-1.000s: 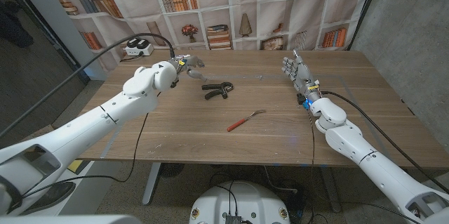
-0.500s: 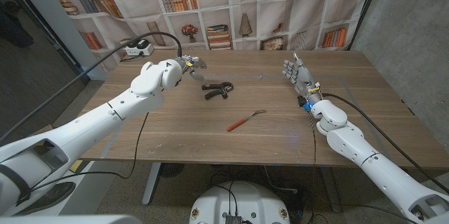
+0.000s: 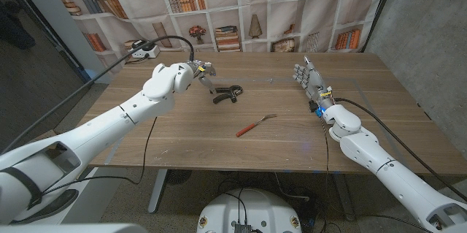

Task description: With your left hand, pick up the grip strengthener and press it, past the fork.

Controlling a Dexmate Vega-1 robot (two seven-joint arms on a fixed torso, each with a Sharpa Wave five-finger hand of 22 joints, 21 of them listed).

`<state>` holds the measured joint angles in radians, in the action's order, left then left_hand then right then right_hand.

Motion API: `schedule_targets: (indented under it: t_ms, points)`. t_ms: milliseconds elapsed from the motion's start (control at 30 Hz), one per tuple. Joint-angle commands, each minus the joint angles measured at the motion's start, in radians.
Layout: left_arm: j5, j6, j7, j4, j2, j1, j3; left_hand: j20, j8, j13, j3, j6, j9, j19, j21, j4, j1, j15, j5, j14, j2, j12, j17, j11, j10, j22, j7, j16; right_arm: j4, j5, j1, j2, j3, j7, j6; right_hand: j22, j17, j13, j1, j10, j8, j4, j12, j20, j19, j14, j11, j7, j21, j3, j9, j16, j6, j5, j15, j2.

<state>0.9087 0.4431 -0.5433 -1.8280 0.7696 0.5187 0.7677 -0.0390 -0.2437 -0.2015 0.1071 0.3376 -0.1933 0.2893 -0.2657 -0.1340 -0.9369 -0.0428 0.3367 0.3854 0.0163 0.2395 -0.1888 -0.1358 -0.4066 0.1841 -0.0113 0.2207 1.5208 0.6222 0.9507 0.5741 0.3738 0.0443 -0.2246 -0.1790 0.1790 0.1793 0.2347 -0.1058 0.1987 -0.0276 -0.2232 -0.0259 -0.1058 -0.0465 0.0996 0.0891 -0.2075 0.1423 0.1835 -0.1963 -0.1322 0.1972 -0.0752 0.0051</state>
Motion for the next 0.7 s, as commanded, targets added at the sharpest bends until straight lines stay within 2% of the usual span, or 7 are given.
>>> schedule_targets:
  t_ms: [33, 333, 467, 600, 700]
  points:
    - [0.007, -0.033, 0.008, 0.051, -0.031, 0.005, -0.004, -0.015, 0.005, -0.003, -0.011, 0.001, -0.003, 0.025, -0.003, -0.006, -0.019, -0.057, 0.008, 0.015, 0.008, -0.007, -0.004, -0.004, -0.002, 0.005, -0.012, -0.003, 0.019, -0.007, 0.005, 0.009, 0.003, 0.006, 0.011, -0.005, 0.004, 0.006, 0.001, -0.010, -0.002, -0.003, 0.000, 0.001, -0.010, -0.015, 0.000, -0.002, -0.007, -0.001, 0.005, -0.008, -0.002, -0.003, -0.003, 0.013]
    - [-0.013, -0.048, 0.034, 0.084, -0.050, 0.010, -0.007, -0.013, 0.002, -0.004, -0.008, 0.019, -0.004, 0.032, -0.004, 0.002, -0.021, -0.058, 0.004, 0.028, 0.016, -0.005, -0.006, -0.016, -0.018, 0.007, -0.023, -0.001, 0.021, -0.007, 0.003, 0.006, 0.006, 0.007, 0.014, -0.005, 0.004, 0.006, 0.001, -0.010, -0.002, -0.003, 0.001, 0.001, -0.012, -0.016, 0.000, -0.003, -0.006, -0.002, 0.005, -0.006, -0.002, -0.003, -0.003, 0.013]
    - [-0.015, -0.066, 0.032, 0.104, -0.059, 0.002, 0.007, 0.000, 0.015, -0.006, 0.007, 0.004, -0.004, -0.001, 0.012, 0.023, 0.007, -0.038, -0.003, -0.013, 0.018, -0.020, -0.008, 0.014, 0.004, 0.008, -0.016, -0.018, 0.020, -0.004, 0.003, 0.006, 0.008, 0.005, 0.020, -0.005, 0.005, 0.006, 0.001, -0.010, -0.002, -0.004, 0.001, 0.002, -0.012, -0.016, 0.001, -0.003, -0.006, -0.002, 0.005, -0.005, -0.002, -0.003, -0.004, 0.013]
    - [-0.002, -0.078, 0.026, 0.126, -0.072, -0.010, 0.025, 0.019, 0.029, -0.007, 0.015, -0.023, -0.005, -0.026, 0.024, 0.032, 0.018, -0.024, -0.007, -0.049, 0.019, -0.031, -0.009, 0.009, 0.028, 0.009, -0.020, -0.029, 0.019, -0.009, 0.002, 0.008, 0.010, 0.002, 0.017, -0.005, 0.005, 0.006, 0.001, -0.012, -0.002, -0.004, 0.001, 0.002, -0.012, -0.017, 0.003, -0.004, -0.005, -0.003, 0.005, -0.005, -0.002, -0.003, -0.004, 0.013]
    - [0.007, -0.083, 0.014, 0.142, -0.083, -0.020, 0.037, 0.024, 0.035, -0.007, 0.020, -0.037, -0.005, -0.048, 0.034, 0.036, 0.023, -0.021, -0.008, -0.072, 0.020, -0.037, -0.010, 0.022, 0.047, 0.009, -0.022, -0.034, 0.023, -0.011, 0.003, 0.011, 0.010, 0.003, 0.018, -0.005, 0.005, 0.006, 0.001, -0.012, -0.002, -0.004, 0.001, 0.002, -0.012, -0.018, 0.001, -0.004, -0.005, -0.003, 0.005, -0.004, -0.003, -0.003, -0.005, 0.013]
